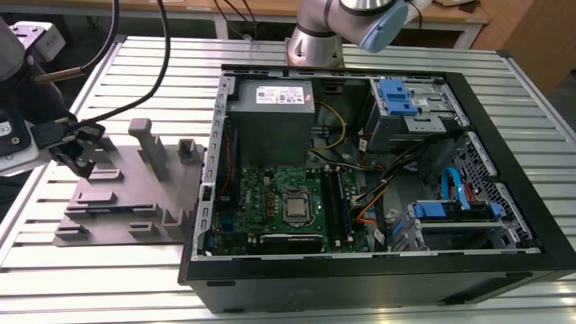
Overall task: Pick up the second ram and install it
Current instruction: 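Reach for the second ram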
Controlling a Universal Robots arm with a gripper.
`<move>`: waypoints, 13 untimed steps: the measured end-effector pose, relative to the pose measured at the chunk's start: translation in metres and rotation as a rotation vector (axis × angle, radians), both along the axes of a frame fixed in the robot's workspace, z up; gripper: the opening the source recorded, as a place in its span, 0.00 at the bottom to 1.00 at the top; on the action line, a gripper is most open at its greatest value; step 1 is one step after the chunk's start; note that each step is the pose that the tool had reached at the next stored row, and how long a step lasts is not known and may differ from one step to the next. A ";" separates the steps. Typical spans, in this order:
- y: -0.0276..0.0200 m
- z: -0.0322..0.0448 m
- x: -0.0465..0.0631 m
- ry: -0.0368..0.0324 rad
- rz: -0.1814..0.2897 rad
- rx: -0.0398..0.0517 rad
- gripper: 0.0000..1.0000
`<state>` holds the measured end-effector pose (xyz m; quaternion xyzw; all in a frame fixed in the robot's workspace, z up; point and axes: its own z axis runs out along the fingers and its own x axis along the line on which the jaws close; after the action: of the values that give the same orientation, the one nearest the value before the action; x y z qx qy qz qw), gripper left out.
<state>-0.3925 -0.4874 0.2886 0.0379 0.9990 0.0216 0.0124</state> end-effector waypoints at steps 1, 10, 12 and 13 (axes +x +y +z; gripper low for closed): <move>-0.0009 -0.0018 0.000 0.0002 0.000 -0.0002 0.11; -0.0089 -0.0180 0.000 0.0001 0.000 0.0000 0.11; -0.0106 -0.0216 0.000 0.0002 0.000 -0.0001 0.11; -0.0115 -0.0234 0.000 0.0003 0.000 -0.0001 0.11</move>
<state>-0.3926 -0.4989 0.2652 0.0379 0.9990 0.0215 0.0122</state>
